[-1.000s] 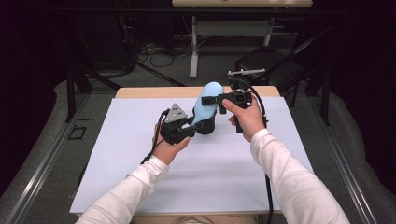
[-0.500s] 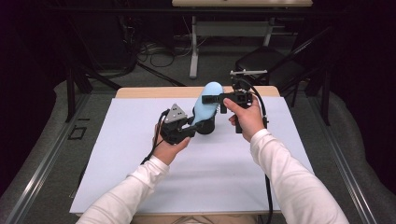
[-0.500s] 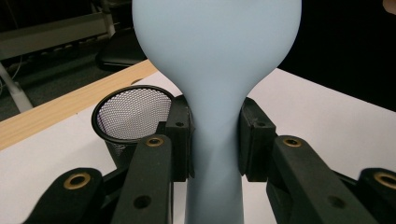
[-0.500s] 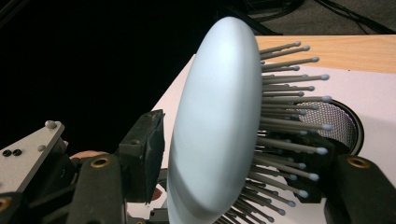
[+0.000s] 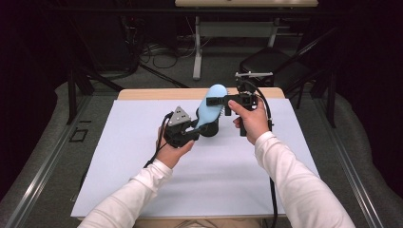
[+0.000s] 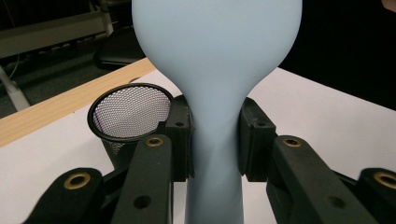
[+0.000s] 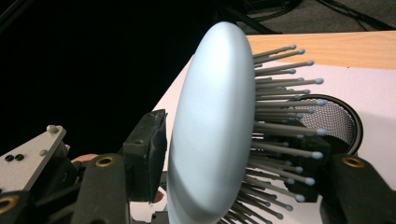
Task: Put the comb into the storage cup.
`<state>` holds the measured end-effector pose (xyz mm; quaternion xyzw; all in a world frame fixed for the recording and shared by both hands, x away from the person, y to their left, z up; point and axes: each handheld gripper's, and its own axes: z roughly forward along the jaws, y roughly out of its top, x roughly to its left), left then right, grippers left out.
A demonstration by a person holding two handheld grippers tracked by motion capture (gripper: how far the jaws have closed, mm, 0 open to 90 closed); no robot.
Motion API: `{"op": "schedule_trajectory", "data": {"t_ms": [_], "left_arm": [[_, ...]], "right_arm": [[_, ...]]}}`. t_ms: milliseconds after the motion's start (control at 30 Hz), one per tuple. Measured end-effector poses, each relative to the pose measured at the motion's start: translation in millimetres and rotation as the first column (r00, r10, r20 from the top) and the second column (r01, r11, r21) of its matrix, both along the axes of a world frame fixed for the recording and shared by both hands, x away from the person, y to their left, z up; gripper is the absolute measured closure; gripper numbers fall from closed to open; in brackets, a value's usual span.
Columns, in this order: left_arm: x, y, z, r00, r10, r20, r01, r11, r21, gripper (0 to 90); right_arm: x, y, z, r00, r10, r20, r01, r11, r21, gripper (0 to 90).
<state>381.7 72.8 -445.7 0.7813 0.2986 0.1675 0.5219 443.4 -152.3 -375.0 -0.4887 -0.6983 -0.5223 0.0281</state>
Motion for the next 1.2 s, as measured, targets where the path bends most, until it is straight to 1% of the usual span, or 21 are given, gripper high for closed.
{"op": "schedule_trajectory", "data": {"t_ms": [133,233,333,700,967,1033,1200], "left_arm": [[-0.1,0.1,-0.1,1.0000,0.000,-0.002,0.000,1.0000,-0.001,69.7],[-0.2,0.6,0.1,1.0000,0.000,0.000,0.000,1.0000,0.001,69.7],[-0.2,0.7,0.1,1.0000,-0.001,-0.001,0.001,1.0000,0.002,69.7],[-0.1,0.8,-0.1,1.0000,-0.004,0.000,0.004,1.0000,0.001,69.7],[0.4,1.2,-0.1,1.0000,-0.005,-0.002,0.005,1.0000,-0.002,69.7],[0.5,1.6,0.0,1.0000,-0.006,-0.001,0.006,1.0000,-0.002,69.7],[0.7,1.9,0.0,1.0000,-0.008,-0.002,0.008,1.0000,-0.001,69.7]], "right_arm": [[0.0,0.2,-0.1,1.0000,0.000,0.003,0.000,1.0000,-0.003,41.2],[0.3,0.3,-0.6,1.0000,0.003,0.001,-0.003,1.0000,0.005,41.1],[0.7,-0.6,-1.8,0.9997,-0.003,-0.026,0.004,0.9996,0.026,42.3],[1.5,-2.9,-5.1,0.9979,-0.013,-0.063,0.018,0.9971,0.074,44.6],[0.2,-2.8,-7.6,0.9978,-0.027,-0.060,0.033,0.9948,0.096,44.9],[-0.2,-2.5,-7.8,0.9982,-0.029,-0.053,0.034,0.9949,0.095,45.0],[-0.9,-2.2,-7.7,0.9978,-0.033,-0.058,0.039,0.9943,0.099,45.3]]}}
